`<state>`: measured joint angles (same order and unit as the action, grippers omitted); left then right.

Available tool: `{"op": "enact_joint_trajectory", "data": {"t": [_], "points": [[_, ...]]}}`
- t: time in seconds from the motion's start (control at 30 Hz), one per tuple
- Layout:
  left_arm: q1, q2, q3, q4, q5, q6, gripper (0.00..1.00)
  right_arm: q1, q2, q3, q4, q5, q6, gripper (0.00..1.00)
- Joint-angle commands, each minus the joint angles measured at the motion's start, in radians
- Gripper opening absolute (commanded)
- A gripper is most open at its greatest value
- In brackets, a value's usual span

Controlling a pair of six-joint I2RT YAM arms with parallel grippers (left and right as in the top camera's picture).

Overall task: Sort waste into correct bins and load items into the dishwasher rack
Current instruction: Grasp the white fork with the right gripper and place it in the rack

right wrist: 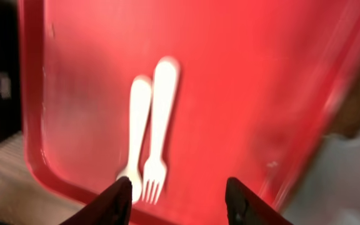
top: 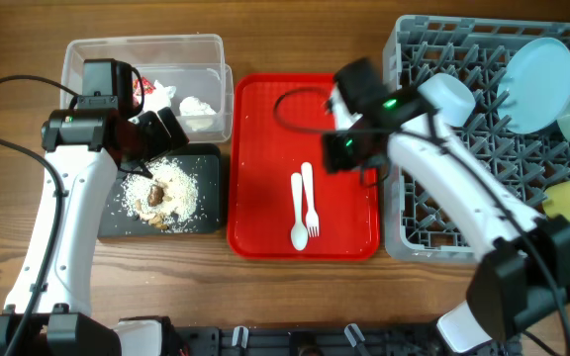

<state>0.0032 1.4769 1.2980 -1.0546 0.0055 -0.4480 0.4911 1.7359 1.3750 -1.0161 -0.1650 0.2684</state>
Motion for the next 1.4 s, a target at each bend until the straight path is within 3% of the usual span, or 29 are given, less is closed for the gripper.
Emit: {"op": "enact_joint_trajectory", "data": {"t": [0.0,0.1,0.37,0.57,0.73,0.9,1.07,1.2,1.37], "points": [[0.005,-0.018,0.002,-0.001,0.005,-0.009,1.0,0.097,0.06,-0.093,0.061,0.023,0.082,0.5],[0.005,-0.018,0.002,-0.004,0.005,-0.009,1.0,0.151,0.119,-0.126,0.098,0.098,0.159,0.48],[0.005,-0.018,0.002,-0.016,0.005,-0.009,1.0,0.162,0.282,-0.126,0.121,0.098,0.19,0.36],[0.005,-0.018,0.002,-0.016,0.005,-0.009,1.0,0.132,0.282,-0.126,0.106,0.145,0.203,0.04],[0.005,-0.018,0.002,-0.016,0.005,-0.009,1.0,0.097,0.235,-0.076,0.027,0.178,0.158,0.04],[0.005,-0.018,0.002,-0.016,0.005,-0.009,1.0,0.013,-0.012,-0.031,-0.043,0.247,0.114,0.04],[0.005,-0.018,0.002,-0.016,0.005,-0.009,1.0,-0.181,-0.214,-0.033,-0.108,0.278,0.089,0.05],[0.005,-0.018,0.002,-0.015,0.005,-0.009,1.0,-0.29,-0.212,-0.091,-0.142,0.277,0.063,0.04],[0.005,-0.018,0.002,-0.016,0.005,-0.009,1.0,-0.301,-0.198,-0.187,-0.095,0.277,0.05,0.05]]}}
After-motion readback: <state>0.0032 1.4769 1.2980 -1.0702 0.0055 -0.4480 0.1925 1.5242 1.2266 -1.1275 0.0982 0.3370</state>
